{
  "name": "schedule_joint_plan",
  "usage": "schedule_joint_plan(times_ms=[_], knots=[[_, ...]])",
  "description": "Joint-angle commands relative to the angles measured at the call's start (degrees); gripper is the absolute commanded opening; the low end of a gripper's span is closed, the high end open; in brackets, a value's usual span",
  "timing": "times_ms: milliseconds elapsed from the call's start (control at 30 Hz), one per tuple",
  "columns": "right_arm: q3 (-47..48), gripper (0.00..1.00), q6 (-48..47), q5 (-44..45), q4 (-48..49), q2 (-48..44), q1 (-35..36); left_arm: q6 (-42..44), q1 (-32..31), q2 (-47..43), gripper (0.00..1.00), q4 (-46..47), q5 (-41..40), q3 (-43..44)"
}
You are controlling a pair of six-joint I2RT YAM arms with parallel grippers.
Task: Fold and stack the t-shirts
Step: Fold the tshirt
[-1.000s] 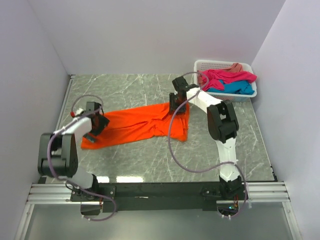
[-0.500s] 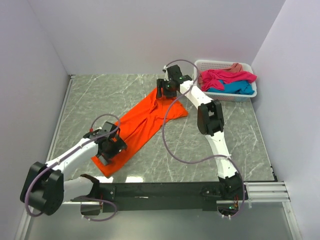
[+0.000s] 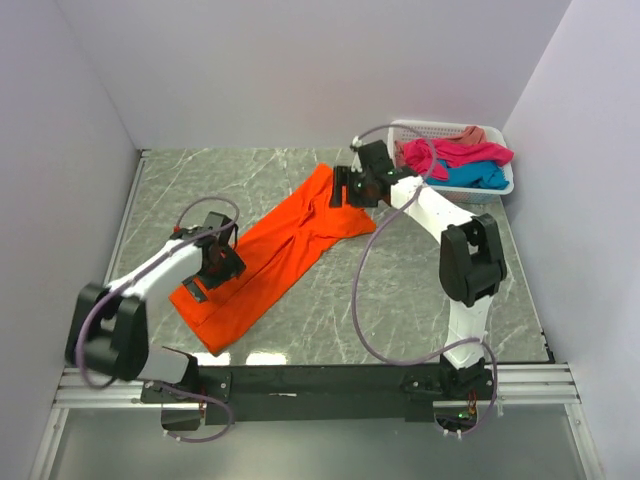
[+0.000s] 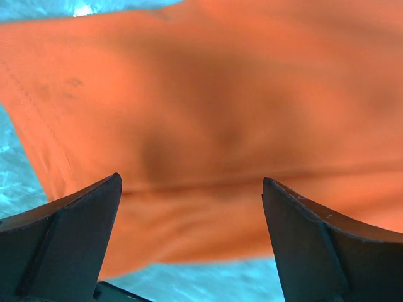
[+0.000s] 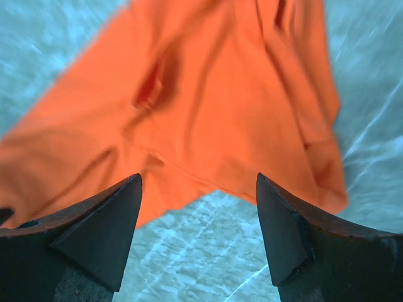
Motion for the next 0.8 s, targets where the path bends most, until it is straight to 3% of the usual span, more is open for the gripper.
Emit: schedule_joint_plan(times_ms=[0, 167, 300, 467, 633, 700, 767], knots=[[-3.61, 0.79, 1.08, -0.62, 1.77, 2.0, 1.06, 5.47, 1.5, 6.81, 0.99, 0.93, 3.07, 0.86], [0.08, 0.8, 2.82, -0.43, -2.28, 8.06, 1.06, 6.97, 1.41, 6.75, 0.99, 3.83, 9.15, -2.56], [11.19, 0.8, 2.83, 2.28, -8.75, 15.44, 0.1, 7.31, 0.45, 6.21, 0.99, 5.41, 13.53, -5.63], [23.35, 0.8, -0.5, 2.11, -15.54, 25.55, -2.81, 5.74, -6.84, 8.85, 0.99, 8.47, 24.41, -8.27], [43.2, 0.8, -7.62, -1.32, -23.45, 37.04, -4.82, 1.52, -14.22, 10.7, 0.99, 9.38, 30.07, -8.02], [48.39, 0.8, -8.86, -1.5, -22.68, 39.18, -5.44, -0.75, -17.64, 10.96, 0.99, 10.32, 30.68, -5.57], [47.47, 0.82, -8.16, -0.96, -18.22, 39.27, -6.58, -1.82, -19.67, 12.7, 1.0, 11.21, 31.56, -3.2]])
